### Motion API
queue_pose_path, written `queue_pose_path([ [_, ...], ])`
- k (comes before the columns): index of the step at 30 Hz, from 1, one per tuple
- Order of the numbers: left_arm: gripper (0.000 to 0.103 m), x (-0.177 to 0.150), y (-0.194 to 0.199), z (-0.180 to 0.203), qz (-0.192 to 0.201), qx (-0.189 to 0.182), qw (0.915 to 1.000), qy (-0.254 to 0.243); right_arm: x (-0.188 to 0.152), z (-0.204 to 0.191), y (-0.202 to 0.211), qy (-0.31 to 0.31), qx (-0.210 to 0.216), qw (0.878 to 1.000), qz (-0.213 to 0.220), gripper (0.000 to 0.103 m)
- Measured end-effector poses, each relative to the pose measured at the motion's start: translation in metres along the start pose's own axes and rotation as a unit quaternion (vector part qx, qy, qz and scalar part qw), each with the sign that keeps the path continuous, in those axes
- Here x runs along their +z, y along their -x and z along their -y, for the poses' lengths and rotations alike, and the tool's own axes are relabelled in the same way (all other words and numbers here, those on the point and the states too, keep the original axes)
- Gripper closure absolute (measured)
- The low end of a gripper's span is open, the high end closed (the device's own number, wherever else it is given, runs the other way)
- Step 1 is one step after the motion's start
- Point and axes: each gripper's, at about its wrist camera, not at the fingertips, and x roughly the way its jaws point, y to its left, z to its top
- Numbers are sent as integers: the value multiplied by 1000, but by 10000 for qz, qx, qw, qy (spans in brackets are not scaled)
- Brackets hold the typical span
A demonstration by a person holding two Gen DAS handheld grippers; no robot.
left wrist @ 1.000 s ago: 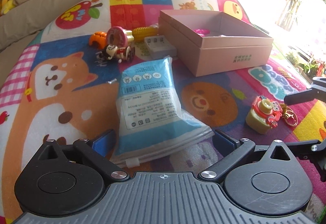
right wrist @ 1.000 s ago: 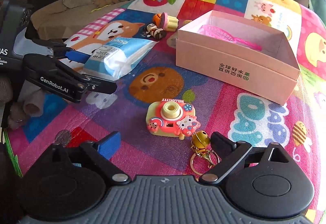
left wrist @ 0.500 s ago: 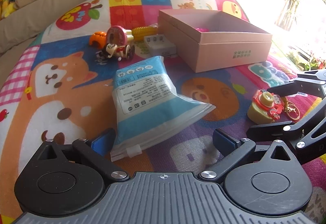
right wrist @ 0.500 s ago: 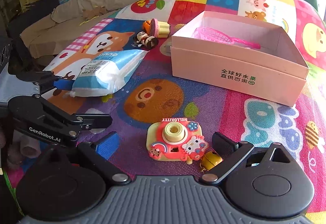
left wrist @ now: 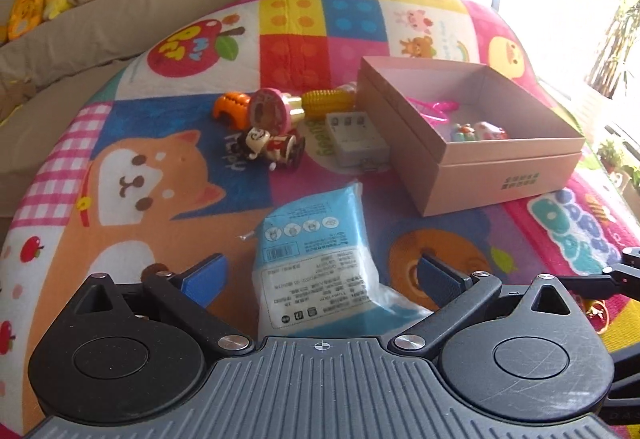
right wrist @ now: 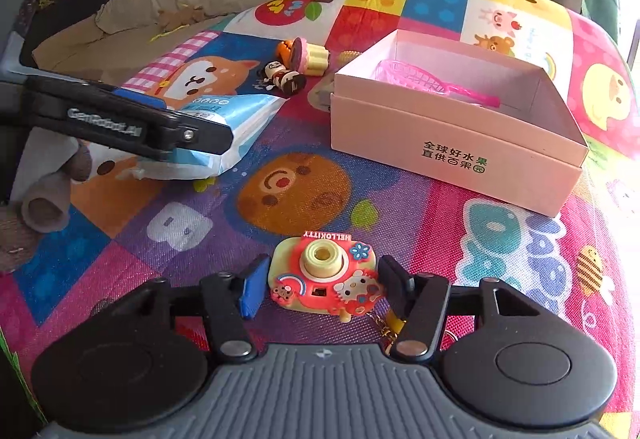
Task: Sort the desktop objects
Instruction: 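Lift the packet with the left tool while the right tool lifts the keychain toy, then release the packet into the box with the left tool while the right releases the keychain toy there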
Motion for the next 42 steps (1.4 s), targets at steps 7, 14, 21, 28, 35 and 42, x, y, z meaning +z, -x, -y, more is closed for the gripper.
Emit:
queue_pose_path([
  [7, 47, 8, 13, -8, 179, -46, 9998, -94, 7, 20, 33, -87, -190, 9990, 382, 48],
  [14, 47, 85, 68, 41, 1632, -341, 9838, -662, 83, 72, 134, -249, -614, 9810, 1826, 51],
  [21, 42, 135, 11, 97, 1503, -753, 9846, -482, 125, 97, 152, -298, -873, 9668, 2385, 52],
  [28, 15, 98, -11, 80, 1143, -729, 9890, -600, 139, 122, 123, -640, -783, 9700, 2209, 51],
  [35, 9, 50, -14, 51, 788, -597, 9922, -761, 158, 144, 60, -1219, -582, 9769, 1654, 52],
  [42, 6, 28, -8, 11, 687, -442, 9960, -351, 178, 153, 3, -1521, -846, 9775, 1194, 46],
])
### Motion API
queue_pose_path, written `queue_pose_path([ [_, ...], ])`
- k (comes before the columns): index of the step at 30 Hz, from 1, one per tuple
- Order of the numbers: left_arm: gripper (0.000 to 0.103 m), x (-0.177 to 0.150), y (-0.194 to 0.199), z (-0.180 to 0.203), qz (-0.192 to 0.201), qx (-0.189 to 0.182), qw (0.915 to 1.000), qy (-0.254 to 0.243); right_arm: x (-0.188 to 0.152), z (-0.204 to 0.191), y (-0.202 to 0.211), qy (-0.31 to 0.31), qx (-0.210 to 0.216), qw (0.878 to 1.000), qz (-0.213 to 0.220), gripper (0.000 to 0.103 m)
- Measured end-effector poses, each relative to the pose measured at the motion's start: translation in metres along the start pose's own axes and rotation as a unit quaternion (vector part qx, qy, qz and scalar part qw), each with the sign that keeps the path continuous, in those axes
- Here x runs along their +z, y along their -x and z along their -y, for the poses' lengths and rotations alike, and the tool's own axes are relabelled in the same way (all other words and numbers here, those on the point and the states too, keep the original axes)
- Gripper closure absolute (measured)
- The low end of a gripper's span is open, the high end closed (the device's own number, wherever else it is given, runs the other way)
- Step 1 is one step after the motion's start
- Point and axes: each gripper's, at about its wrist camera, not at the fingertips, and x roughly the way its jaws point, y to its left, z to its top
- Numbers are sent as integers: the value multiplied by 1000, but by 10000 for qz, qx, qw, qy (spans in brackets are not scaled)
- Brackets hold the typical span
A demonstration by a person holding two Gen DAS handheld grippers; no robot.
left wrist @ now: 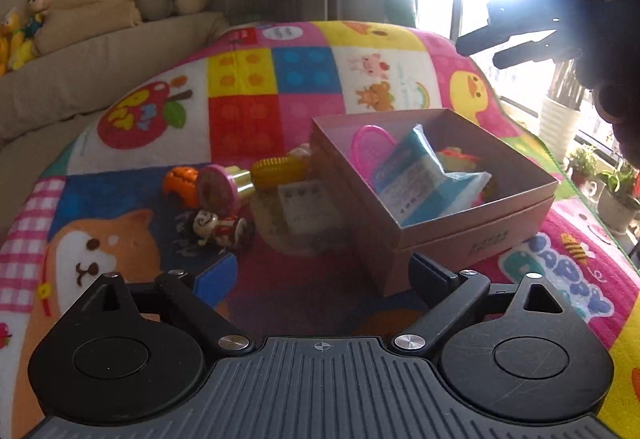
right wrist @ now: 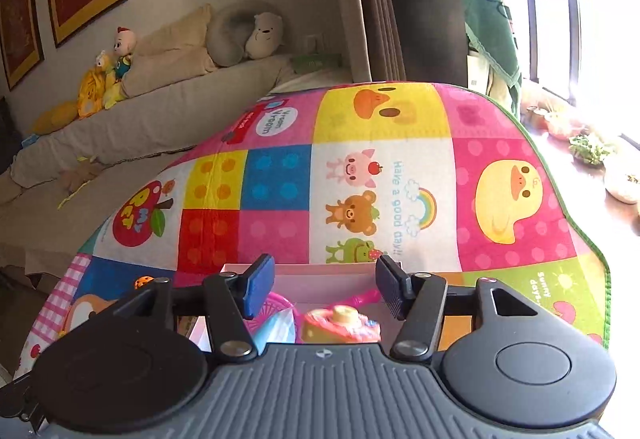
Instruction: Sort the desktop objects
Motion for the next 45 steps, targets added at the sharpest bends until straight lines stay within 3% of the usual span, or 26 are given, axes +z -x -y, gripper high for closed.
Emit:
queue_pose_path([
  [4, 5, -9, 1, -18, -62, 75, 9997, 237, -3, -16, -10, 197, -17, 9997, -137, 48],
  [7, 4, -17, 0, -28, -112, 286, 9990, 313, -4, -31, -22, 338, -7, 9988, -351, 58],
  [14, 3, -32, -2, -59, 86, 879, 9950, 470, -3, -93, -45, 770, 386, 9934, -753, 58],
  [19, 3, -41, -3, -85, 24, 732, 9920, 1032, 9, -149, -101, 1014, 652, 9831, -1381, 58],
  [22, 3, -44, 1, -94, 94, 581, 9896, 1309, 16, -168, -148, 1062, 401, 9778, -1759, 58],
  [28, 3, -47, 0, -96, 54, 291, 9887, 1468, 42, -129, -230, 325, -471, 9714, -2304, 58],
  [32, 2, -49, -1, -100, -84, 96, 9858, 1677, 39, -97, -264, -244, -583, 9551, -2894, 58],
  [35, 2, -49, 0, -99, -70, 98, 9859, 1672, 27, -94, -273, -399, -448, 9486, -3108, 66],
  [39, 2, -50, -1, -98, -91, 108, 9857, 1678, 19, -117, -267, -17, -60, 9525, -3046, 83],
  [45, 1, -50, -1, -98, -90, 102, 9856, 1683, 11, -157, -235, 786, 215, 9537, -2894, 84],
])
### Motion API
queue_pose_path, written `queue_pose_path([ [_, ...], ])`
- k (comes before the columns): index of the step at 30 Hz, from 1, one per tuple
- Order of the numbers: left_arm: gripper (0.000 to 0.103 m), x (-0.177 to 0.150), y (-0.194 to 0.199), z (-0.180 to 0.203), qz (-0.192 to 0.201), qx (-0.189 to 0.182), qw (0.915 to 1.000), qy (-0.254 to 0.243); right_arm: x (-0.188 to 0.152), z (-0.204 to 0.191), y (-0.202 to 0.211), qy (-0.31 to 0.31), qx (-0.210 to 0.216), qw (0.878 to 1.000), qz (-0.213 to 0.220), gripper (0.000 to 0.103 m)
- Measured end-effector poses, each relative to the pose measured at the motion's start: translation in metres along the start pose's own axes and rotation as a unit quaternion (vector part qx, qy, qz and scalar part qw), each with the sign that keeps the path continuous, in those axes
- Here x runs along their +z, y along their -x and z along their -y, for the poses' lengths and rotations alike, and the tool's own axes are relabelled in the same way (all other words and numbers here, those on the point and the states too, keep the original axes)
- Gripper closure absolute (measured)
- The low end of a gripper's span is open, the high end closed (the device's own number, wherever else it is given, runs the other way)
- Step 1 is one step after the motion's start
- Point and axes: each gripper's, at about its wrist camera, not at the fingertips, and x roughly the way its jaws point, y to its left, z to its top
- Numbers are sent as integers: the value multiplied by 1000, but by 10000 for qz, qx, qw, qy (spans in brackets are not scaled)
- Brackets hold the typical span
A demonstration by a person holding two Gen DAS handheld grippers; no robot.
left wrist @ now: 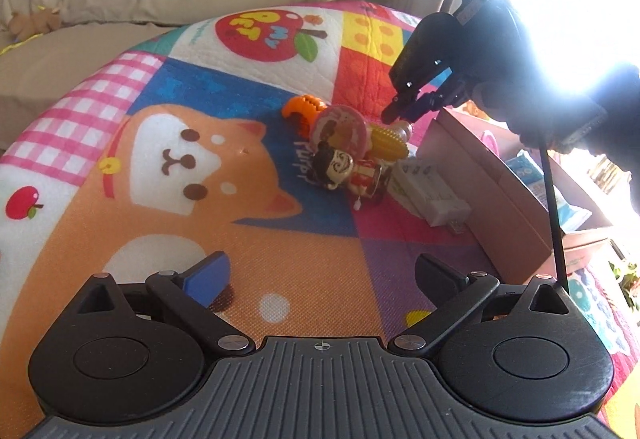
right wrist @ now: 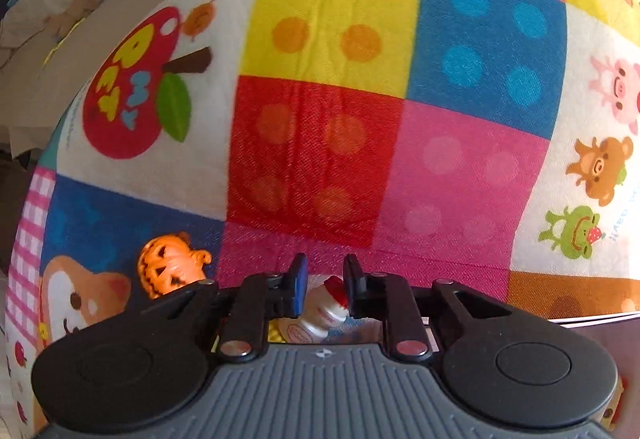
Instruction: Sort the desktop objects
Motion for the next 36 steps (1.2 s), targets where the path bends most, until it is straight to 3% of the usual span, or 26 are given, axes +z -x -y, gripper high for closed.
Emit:
queue_pose_path([
  [6, 1, -1, -1, 4, -20, 14, 9999, -109, -42, -48, 18, 1278, -243, 9913, 184, 84],
  [9, 1, -1, -2, 6, -23, 46, 9998, -176, -55, -71, 21, 1435, -1, 9896, -87, 80],
  [11, 1, -2, -2, 7, -34, 63, 9998, -181, -65, -74, 35, 1296, 551, 9893, -371, 80],
  [12, 1, -2, -2, 7, -36, 68, 9998, -187, -71, -72, 45, 1206, 798, 9887, -397, 80],
  [14, 0, -2, -2, 8, -44, 86, 9997, -207, -95, -70, 77, 1163, 1063, 9875, -44, 79],
  [16, 0, -2, -3, 8, -56, 111, 9997, -232, -122, -55, 110, 1178, 1050, 9867, 401, 66],
  [18, 0, -2, -3, 9, -68, 142, 9995, -256, -156, -38, 135, 1147, 1084, 9858, 577, 53],
  [22, 0, -2, -4, 12, -77, 280, 9991, -314, -224, -4, 154, 1052, 1237, 9860, 391, 50],
  [25, 0, -2, -3, 12, -56, 382, 9988, -307, -255, 18, 144, 906, 1166, 9887, 272, 50],
  [30, 0, -3, -1, 8, -52, 482, 9986, -196, -258, 41, 121, 634, 736, 9923, 762, 50],
  [32, 0, -3, 0, 7, -35, 490, 9987, -165, -247, 43, 113, 499, 885, 9910, 872, 50],
  [36, 0, -3, 2, 6, -4, 480, 9988, -95, -224, 23, 101, 557, 645, 9814, 1718, 50],
])
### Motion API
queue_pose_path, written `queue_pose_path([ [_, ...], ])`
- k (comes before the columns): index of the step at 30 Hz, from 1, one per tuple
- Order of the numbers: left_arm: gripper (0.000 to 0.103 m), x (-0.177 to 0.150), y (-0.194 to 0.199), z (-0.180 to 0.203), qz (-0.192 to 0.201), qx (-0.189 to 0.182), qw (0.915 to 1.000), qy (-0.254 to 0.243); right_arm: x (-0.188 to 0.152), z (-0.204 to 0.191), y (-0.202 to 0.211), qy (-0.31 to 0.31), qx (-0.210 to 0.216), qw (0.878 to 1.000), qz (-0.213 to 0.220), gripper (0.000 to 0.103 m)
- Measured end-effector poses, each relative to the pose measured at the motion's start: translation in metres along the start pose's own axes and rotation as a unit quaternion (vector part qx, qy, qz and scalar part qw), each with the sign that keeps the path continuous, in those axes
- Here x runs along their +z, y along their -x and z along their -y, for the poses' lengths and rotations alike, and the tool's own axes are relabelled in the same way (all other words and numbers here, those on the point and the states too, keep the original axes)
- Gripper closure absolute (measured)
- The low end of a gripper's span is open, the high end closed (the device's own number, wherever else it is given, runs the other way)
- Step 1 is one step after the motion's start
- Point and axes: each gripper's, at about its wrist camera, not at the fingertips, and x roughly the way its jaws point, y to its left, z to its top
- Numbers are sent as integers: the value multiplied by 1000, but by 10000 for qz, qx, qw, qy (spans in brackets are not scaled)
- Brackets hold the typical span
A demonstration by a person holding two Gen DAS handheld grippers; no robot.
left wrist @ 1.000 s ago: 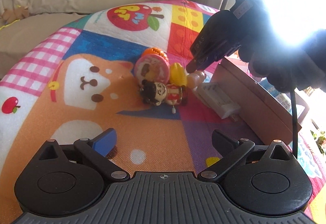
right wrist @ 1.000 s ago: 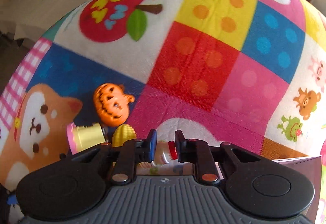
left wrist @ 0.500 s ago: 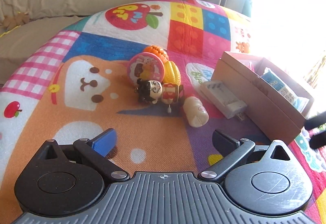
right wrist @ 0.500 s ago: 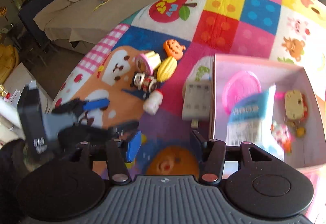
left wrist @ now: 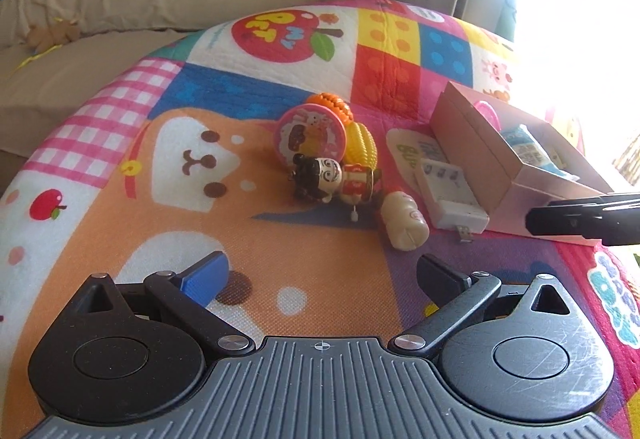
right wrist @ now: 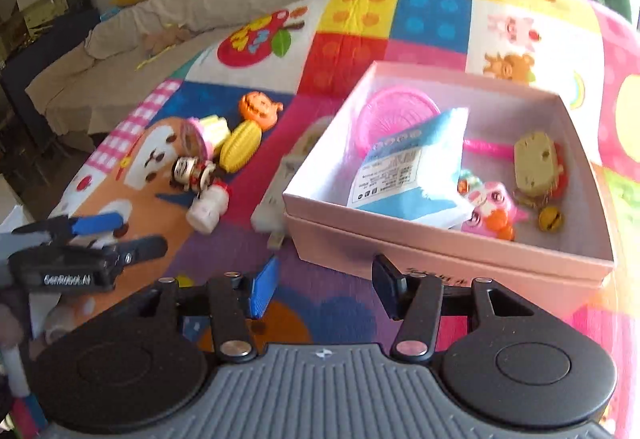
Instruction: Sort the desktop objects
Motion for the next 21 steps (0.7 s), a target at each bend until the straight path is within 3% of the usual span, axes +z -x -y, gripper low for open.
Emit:
queue_pose_path([
  [4, 0, 0, 5, -7, 57, 53, 9999, 140, 9, -27, -14, 207, 479, 9986, -7, 50],
  [8, 0, 2, 11, -16, 223, 291, 9991, 199, 6, -54, -31, 474, 27, 9987, 166, 50],
  [13, 0, 2, 8, -23, 126, 183, 9994, 255, 19, -85, -38, 998, -354, 9923, 647, 51],
  [14, 0, 2, 9, -22, 145, 153, 9995, 235, 29, -87, -41, 978, -428, 9926, 570, 53],
  [16, 0, 0, 10, -20, 189, 62, 9997, 144, 60, -87, -59, 838, -749, 9934, 231, 76],
  [18, 0, -2, 12, -16, 254, -19, 9997, 6, 84, -86, -84, 933, -1278, 9874, -76, 81],
  [21, 0, -4, 14, -11, 318, -129, 9993, -133, 106, -82, -121, 1345, -1865, 9720, -484, 82],
])
